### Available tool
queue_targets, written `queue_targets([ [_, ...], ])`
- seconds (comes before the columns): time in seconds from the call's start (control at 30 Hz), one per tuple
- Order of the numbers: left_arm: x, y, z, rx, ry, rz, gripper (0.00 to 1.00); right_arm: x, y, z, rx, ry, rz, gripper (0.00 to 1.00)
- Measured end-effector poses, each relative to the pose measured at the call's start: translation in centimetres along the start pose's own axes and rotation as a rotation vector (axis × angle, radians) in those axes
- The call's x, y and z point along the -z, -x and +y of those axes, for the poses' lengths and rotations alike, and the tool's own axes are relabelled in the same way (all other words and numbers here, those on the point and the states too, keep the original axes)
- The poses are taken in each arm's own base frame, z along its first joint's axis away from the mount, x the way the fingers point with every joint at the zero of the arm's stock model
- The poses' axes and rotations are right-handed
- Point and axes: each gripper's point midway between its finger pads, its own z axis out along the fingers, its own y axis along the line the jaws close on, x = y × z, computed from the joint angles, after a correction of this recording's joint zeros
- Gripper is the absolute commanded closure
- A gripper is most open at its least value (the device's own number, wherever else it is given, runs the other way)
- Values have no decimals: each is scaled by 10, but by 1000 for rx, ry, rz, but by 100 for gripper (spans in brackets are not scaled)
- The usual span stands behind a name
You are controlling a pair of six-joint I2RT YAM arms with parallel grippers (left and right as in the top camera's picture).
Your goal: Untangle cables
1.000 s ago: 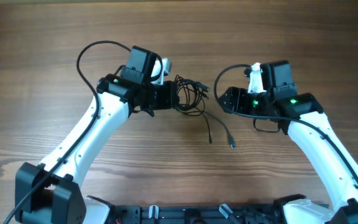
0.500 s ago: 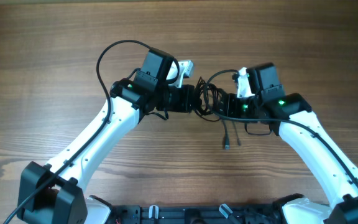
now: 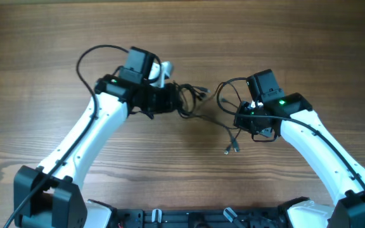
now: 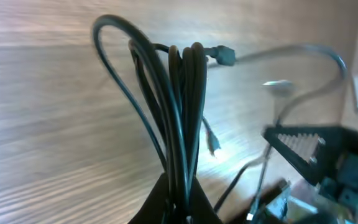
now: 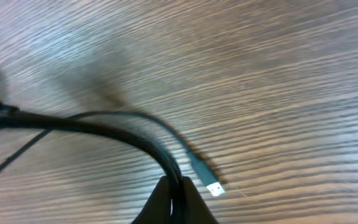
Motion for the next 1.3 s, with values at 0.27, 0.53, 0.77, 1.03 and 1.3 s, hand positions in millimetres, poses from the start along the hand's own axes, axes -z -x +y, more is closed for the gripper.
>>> queue_targets([
  [0.27, 8, 16, 10, 57, -11, -49, 96, 2, 9, 34, 208, 172, -20, 20],
  [0.53, -3, -2, -18, -67, -68, 9, 96, 19, -2, 85, 444, 466, -4, 22],
  [0.77, -9, -12, -60, -182, -208, 30, 96, 26, -1, 97, 406, 534, 3, 65],
  [1.03, -6, -25, -75, -185, -293, 90, 96, 22, 0, 91, 238, 490, 36, 96],
  [1.3, -15, -30, -35, -137, -56, 88, 65, 19, -7, 86, 223, 453, 63, 96],
])
